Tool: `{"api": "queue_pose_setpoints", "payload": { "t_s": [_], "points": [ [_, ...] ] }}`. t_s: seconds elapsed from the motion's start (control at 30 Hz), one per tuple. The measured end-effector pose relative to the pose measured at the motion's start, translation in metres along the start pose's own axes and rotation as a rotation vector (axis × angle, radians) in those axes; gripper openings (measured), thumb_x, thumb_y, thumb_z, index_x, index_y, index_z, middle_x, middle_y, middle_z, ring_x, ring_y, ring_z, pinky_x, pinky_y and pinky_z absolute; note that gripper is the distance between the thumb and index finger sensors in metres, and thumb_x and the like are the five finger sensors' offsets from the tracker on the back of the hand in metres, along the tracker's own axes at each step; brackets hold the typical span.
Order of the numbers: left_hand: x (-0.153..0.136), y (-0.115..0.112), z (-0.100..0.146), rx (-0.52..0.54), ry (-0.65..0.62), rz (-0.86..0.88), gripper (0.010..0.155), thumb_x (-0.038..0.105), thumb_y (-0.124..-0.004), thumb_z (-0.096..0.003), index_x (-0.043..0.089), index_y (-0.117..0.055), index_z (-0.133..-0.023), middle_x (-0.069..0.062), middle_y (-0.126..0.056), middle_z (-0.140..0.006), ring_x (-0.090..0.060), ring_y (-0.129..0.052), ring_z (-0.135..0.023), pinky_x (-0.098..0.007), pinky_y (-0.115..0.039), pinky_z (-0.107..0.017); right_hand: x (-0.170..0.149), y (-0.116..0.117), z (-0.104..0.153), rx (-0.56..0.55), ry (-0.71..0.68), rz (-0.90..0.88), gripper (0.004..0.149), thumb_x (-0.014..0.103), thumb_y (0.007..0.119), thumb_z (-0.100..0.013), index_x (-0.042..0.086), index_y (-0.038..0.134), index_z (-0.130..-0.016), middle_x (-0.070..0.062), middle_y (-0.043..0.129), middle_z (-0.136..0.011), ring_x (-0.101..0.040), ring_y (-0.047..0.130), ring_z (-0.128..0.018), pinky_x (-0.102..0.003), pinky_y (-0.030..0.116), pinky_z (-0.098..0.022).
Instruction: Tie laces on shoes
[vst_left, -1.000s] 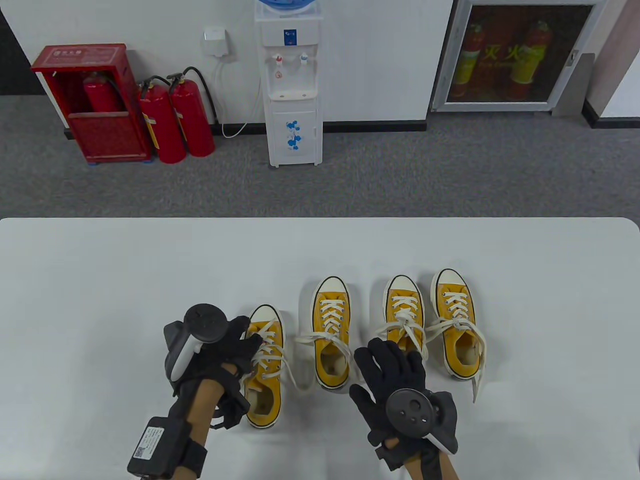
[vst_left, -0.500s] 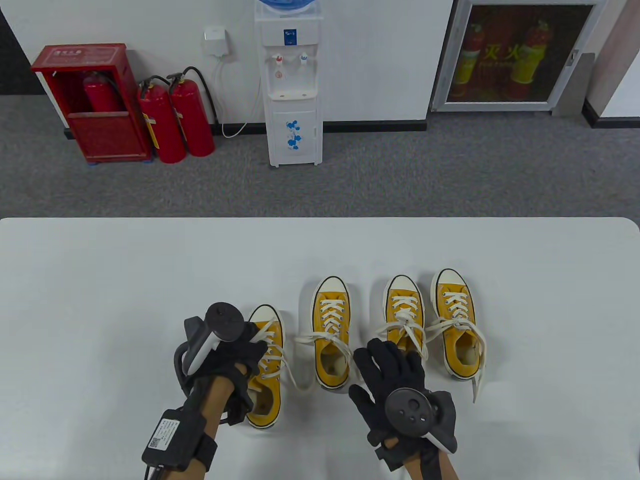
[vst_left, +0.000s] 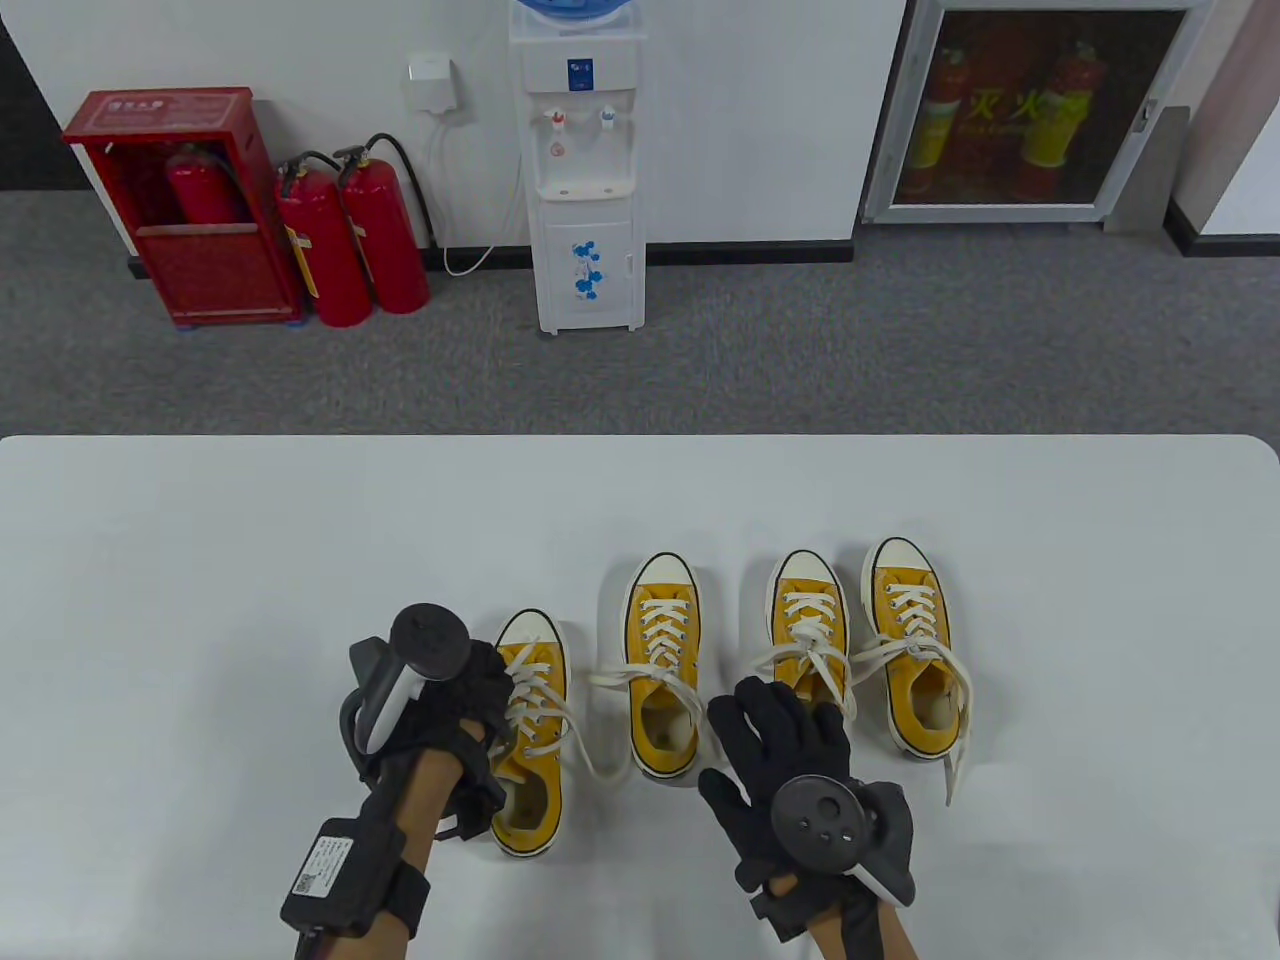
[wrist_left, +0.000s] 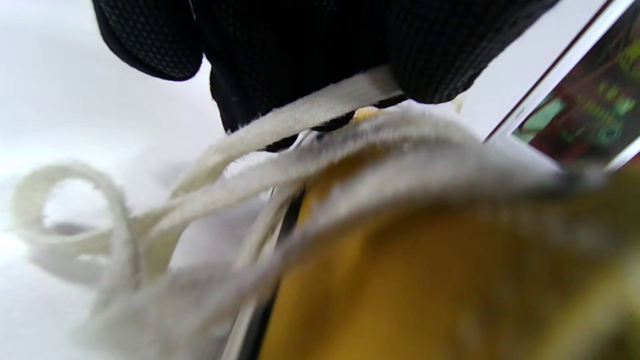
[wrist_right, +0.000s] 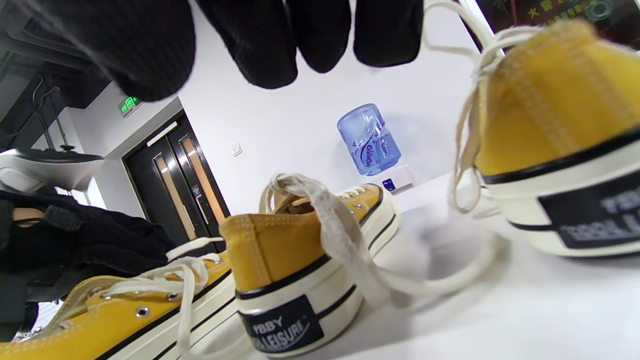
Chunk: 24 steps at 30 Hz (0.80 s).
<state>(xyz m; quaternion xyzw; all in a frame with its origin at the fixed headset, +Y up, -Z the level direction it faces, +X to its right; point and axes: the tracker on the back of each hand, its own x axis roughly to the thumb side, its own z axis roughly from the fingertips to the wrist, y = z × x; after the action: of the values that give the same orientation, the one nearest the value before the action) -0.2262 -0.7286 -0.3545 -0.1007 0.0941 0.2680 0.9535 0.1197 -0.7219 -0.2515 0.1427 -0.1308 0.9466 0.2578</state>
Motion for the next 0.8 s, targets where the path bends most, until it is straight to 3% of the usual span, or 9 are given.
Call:
{"api": "queue_pose_setpoints", "payload": {
  "t_s": [0.23,0.37,0.57,0.8],
  "points": [
    [-0.030,0.026,0.016,0.083,-0.076,0.168,0.038,0.041,-0.079,-0.0465,0.034,-0.079,-0.084,0.000,-0.104,-0.080,-0.023,-0.115,-0.062,-0.055,-0.083,-0.059,0.000,0.000,0.000,-0.004,0.000,-0.004,0.070,0.052,0.076,-0.044,0.019,0.063,-0.105,-0.007,0.044,-0.115,-0.043,0.052,-0.108,-0.074,0.029,-0.072],
    [-0.057,0.036,0.030,0.068,-0.109,0.321,0.039,0.039,-0.078,-0.0468,0.036,-0.077,-0.085,0.002,-0.104,-0.076,-0.021,-0.116,-0.060,-0.054,-0.085,-0.057,0.000,-0.001,0.000,-0.008,-0.005,0.001,0.070,0.052,0.076,-0.045,0.019,0.063,-0.105,-0.007,0.045,-0.115,-0.044,0.052,-0.108,-0.074,0.029,-0.072],
    [-0.099,0.036,0.052,0.034,-0.153,0.612,0.039,0.038,-0.078,-0.0485,0.039,-0.076,-0.087,0.004,-0.102,-0.071,-0.019,-0.116,-0.054,-0.054,-0.088,-0.053,0.001,-0.001,0.000,-0.011,-0.009,0.007,0.070,0.052,0.076,-0.045,0.019,0.064,-0.105,-0.006,0.046,-0.115,-0.043,0.053,-0.108,-0.074,0.029,-0.072],
    [-0.121,0.027,0.071,0.079,-0.178,0.756,0.038,0.042,-0.080,-0.0483,0.038,-0.079,-0.086,0.005,-0.105,-0.060,-0.010,-0.117,-0.029,-0.047,-0.095,-0.041,0.002,0.001,0.001,-0.014,-0.010,0.000,0.069,0.052,0.076,-0.045,0.019,0.065,-0.104,-0.007,0.047,-0.115,-0.043,0.054,-0.108,-0.074,0.030,-0.071]
  ]
}}
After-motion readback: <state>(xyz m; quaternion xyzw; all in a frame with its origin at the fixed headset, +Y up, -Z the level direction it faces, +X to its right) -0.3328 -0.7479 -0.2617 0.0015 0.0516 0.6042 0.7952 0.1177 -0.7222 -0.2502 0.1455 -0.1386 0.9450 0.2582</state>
